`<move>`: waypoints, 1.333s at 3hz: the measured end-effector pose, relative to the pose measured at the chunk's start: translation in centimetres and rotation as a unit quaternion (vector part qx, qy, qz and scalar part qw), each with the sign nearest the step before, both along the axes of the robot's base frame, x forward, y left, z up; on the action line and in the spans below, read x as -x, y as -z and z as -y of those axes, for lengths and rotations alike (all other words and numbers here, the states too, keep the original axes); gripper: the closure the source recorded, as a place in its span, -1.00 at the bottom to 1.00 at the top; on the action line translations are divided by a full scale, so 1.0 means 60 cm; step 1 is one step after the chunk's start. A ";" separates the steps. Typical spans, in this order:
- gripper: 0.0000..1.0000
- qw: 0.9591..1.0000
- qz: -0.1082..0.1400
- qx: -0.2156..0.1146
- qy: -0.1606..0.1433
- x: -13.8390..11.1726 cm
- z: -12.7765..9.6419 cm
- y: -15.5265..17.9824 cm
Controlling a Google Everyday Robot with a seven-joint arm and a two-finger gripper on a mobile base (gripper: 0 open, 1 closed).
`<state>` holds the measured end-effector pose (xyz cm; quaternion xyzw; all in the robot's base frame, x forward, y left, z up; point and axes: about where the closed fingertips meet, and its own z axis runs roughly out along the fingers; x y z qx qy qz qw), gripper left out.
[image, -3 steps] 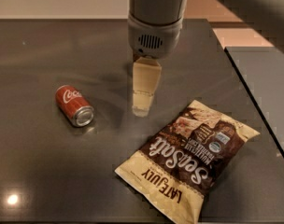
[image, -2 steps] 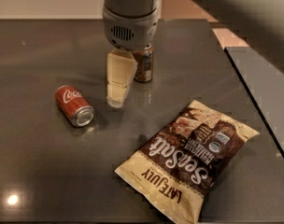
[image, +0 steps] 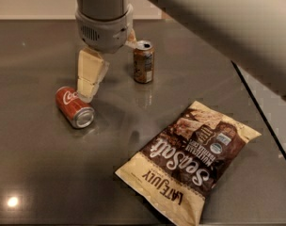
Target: Place coke can upright
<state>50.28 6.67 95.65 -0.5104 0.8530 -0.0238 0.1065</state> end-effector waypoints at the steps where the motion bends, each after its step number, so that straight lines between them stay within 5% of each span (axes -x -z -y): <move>1: -1.00 1.000 0.009 -0.011 -0.002 -0.007 -0.011 -0.001; 2: -1.00 0.999 -0.029 -0.019 0.022 -0.043 -0.058 0.030; 4: -1.00 0.997 -0.057 -0.016 0.045 -0.070 -0.111 0.076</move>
Offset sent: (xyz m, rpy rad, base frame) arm 0.0325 0.0422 -0.0339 -0.0067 0.1657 -0.0910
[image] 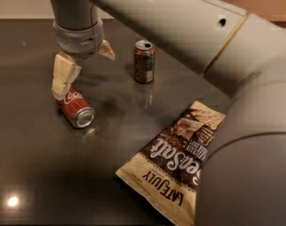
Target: Place coke can upright
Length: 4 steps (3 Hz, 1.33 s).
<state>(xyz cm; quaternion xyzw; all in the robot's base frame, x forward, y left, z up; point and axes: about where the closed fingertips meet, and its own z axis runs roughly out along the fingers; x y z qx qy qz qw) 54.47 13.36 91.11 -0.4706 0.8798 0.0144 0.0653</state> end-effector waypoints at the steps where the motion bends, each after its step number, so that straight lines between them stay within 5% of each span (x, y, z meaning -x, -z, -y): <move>1: -1.00 0.999 -0.019 0.015 0.045 -0.004 -0.041 0.045; 3: -1.00 0.993 -0.037 0.043 0.100 -0.003 -0.090 0.093; 4: -0.65 0.992 -0.042 0.052 0.110 0.010 -0.104 0.097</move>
Offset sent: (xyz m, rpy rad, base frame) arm -0.0063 0.0419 -0.0679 -0.1783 0.1271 -0.2542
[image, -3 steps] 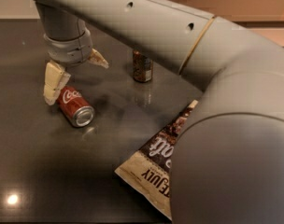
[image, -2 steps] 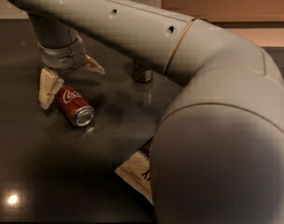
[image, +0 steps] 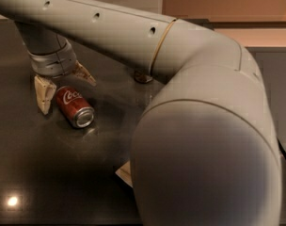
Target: Place coke can upright
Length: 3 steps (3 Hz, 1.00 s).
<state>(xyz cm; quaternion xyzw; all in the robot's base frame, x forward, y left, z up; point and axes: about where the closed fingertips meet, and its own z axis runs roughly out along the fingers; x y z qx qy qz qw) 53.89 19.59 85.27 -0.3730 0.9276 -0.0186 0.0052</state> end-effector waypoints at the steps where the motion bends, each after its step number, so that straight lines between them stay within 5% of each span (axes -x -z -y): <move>1: -0.19 1.000 -0.002 0.002 0.006 0.007 -0.007 0.000; 3: 0.74 1.000 -0.003 -0.022 -0.011 0.016 -0.005 -0.015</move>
Offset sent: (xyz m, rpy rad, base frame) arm -0.0221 -0.0187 0.0052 -0.0644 0.0674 -0.0013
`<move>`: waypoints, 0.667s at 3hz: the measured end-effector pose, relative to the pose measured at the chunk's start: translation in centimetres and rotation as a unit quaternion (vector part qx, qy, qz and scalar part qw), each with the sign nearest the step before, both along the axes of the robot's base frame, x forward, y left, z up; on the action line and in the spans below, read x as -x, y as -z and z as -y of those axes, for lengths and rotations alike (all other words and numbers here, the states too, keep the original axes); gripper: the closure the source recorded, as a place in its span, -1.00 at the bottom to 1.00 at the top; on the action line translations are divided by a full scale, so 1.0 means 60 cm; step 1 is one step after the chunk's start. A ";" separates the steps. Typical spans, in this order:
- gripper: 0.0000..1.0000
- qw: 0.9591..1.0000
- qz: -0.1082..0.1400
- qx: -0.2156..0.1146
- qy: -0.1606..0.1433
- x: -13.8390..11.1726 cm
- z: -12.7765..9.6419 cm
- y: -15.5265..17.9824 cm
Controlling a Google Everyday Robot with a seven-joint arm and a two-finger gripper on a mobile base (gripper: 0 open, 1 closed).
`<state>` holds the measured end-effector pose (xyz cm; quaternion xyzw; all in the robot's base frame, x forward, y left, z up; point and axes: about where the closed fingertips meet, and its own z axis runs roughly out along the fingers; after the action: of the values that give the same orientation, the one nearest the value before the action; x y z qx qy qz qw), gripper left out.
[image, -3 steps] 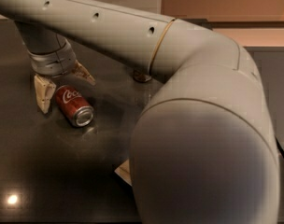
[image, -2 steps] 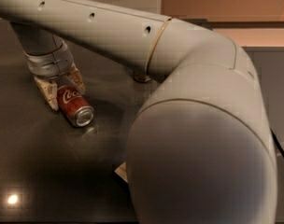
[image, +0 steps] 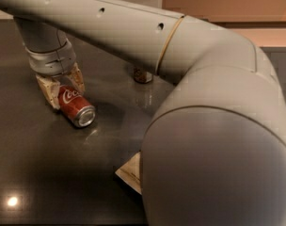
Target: Place coke can upright
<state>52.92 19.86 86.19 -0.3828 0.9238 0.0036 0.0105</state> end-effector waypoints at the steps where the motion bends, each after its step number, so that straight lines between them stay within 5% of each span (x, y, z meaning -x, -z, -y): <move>1: 1.00 0.998 0.013 -0.041 -0.043 0.013 0.003 -0.030; 2: 1.00 0.988 0.033 -0.103 -0.111 0.030 0.005 -0.064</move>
Offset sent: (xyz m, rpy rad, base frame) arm -0.0327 -0.0085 0.0700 0.3756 -0.1292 0.4408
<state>51.13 19.59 90.01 -0.4794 0.8696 0.0872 0.0802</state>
